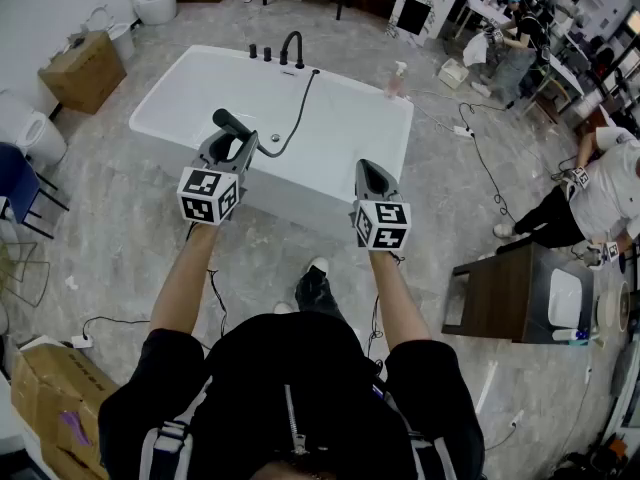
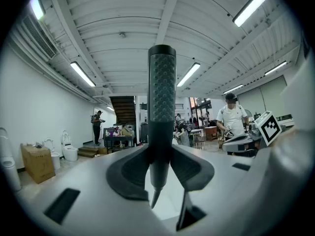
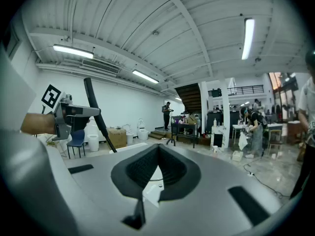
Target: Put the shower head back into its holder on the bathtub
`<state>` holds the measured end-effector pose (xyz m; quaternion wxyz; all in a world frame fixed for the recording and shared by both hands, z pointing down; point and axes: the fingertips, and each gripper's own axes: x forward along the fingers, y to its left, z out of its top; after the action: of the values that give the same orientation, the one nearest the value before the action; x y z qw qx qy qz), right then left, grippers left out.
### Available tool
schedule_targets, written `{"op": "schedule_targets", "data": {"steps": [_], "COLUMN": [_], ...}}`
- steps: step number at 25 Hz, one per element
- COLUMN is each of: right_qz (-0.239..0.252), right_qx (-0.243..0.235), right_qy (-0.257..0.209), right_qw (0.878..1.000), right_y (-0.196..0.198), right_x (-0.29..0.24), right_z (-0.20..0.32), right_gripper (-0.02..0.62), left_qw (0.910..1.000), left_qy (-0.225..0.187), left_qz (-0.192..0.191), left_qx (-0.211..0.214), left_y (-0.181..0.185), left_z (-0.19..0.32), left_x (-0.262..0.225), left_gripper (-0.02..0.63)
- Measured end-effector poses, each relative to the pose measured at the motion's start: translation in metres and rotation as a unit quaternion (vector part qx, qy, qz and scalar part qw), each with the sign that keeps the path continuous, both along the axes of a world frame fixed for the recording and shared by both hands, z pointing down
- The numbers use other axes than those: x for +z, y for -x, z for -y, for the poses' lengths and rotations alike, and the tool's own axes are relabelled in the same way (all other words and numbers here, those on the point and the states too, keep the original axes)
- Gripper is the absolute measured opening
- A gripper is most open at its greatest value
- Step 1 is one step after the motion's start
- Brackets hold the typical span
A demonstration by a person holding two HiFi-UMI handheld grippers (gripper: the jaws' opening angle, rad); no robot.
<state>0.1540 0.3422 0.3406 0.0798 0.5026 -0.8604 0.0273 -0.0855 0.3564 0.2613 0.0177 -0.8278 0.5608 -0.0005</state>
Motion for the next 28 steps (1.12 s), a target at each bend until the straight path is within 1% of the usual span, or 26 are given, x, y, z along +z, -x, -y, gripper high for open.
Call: {"op": "schedule_targets", "data": {"steps": [7, 21, 28], "right_qz": [0.003, -0.001, -0.003], "right_qx": [-0.009, -0.009, -0.008], "right_qy": [0.004, 0.023, 0.026], "right_qw": [1.0, 1.0, 1.0], "right_y": [0.01, 0.018, 0.024], "right_x": [0.006, 0.023, 0.024], "right_z": [0.004, 0.011, 0.017], "right_gripper": [0.007, 0.008, 0.008], "left_qw": [1.0, 1.0, 0.9998], "left_qy": [-0.002, -0.002, -0.01], "left_qz": [-0.002, 0.001, -0.002], "left_qx": [0.004, 0.01, 0.015], "left_y": [0.004, 0.01, 0.017], "left_z": [0.003, 0.009, 0.02], "left_x": [-0.001, -0.006, -0.017], "left_gripper": [0.152, 0.152, 0.152]}}
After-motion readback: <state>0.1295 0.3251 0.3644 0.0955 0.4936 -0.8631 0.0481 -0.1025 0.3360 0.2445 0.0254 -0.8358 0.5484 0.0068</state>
